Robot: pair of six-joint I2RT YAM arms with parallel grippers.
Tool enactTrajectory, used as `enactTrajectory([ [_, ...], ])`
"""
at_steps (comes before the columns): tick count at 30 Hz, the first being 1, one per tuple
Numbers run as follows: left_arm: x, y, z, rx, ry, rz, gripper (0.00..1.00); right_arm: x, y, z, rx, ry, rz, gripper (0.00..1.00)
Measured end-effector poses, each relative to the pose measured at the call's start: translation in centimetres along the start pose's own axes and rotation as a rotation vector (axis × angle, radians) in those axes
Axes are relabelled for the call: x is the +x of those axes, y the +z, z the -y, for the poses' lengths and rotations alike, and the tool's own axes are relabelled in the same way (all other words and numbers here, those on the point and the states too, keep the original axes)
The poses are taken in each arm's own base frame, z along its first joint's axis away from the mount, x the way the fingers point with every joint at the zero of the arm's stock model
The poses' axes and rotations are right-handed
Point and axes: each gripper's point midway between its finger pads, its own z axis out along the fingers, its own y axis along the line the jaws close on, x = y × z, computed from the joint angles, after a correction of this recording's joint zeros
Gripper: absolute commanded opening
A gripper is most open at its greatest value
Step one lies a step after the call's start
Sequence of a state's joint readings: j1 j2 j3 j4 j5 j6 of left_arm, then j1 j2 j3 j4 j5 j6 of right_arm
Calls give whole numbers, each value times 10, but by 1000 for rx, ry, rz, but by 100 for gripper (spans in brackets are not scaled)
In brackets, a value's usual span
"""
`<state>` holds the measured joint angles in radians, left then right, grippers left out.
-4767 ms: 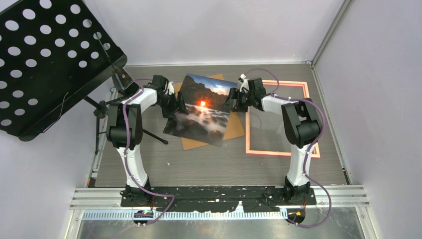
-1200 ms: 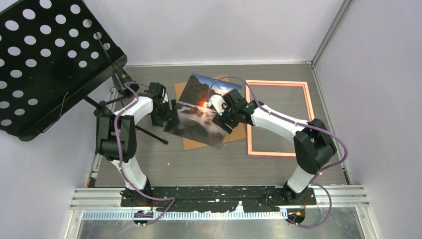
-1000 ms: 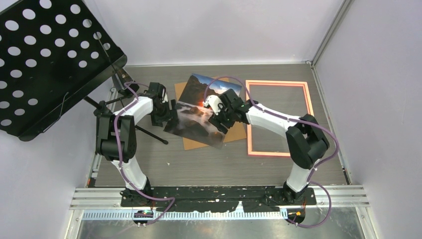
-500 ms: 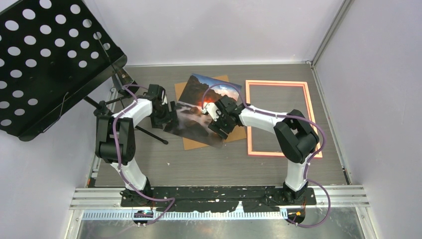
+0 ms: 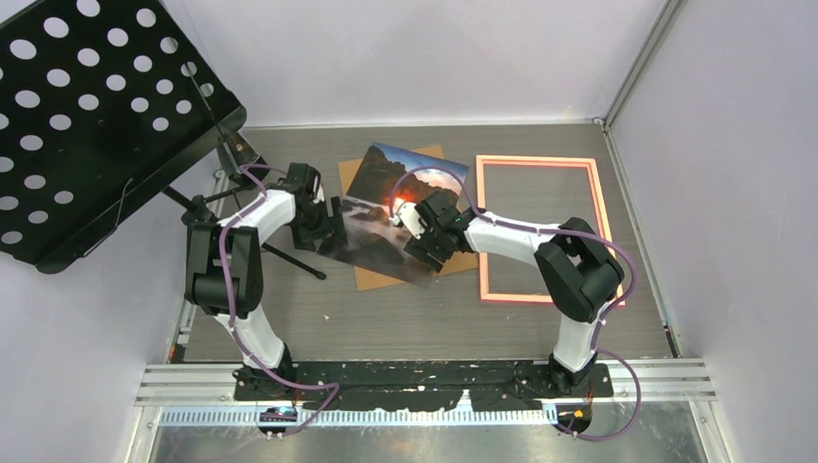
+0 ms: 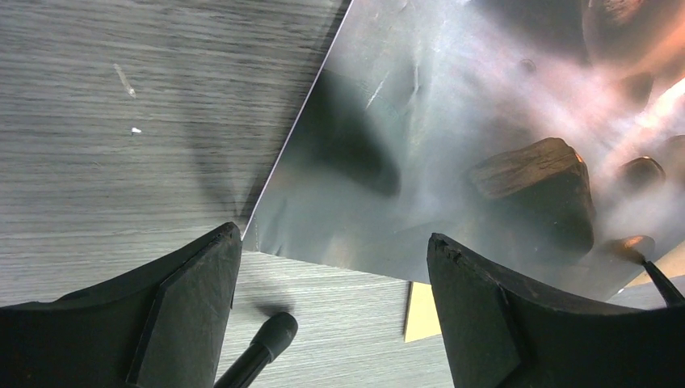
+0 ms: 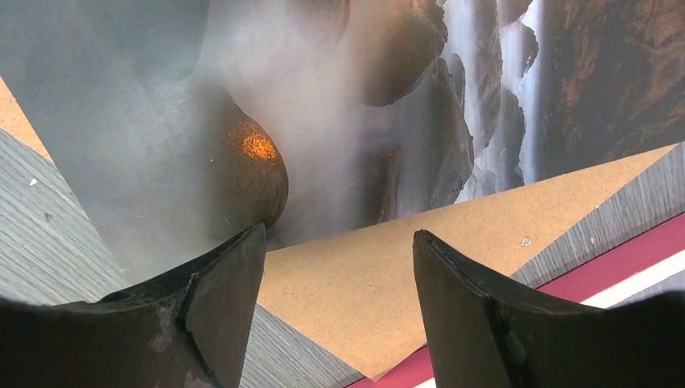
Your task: Put the photo into the frame
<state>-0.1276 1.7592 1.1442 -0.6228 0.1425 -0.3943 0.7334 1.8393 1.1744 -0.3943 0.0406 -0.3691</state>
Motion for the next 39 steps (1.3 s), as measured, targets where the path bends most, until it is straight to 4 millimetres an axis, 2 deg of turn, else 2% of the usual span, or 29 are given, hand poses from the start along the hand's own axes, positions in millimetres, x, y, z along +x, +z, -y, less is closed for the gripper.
enactTrajectory([
  [15,4,2,8,39,-12,-68,82,14,-6,15,51,-6,-12,71],
  [21,6,9,12,60,-17,-105,80,17,-6,19,55,1,-19,71],
  [30,9,7,21,108,-19,-123,72,23,-8,27,58,14,-26,71],
  [39,26,5,22,145,-15,-146,66,38,-12,46,77,54,-56,70],
])
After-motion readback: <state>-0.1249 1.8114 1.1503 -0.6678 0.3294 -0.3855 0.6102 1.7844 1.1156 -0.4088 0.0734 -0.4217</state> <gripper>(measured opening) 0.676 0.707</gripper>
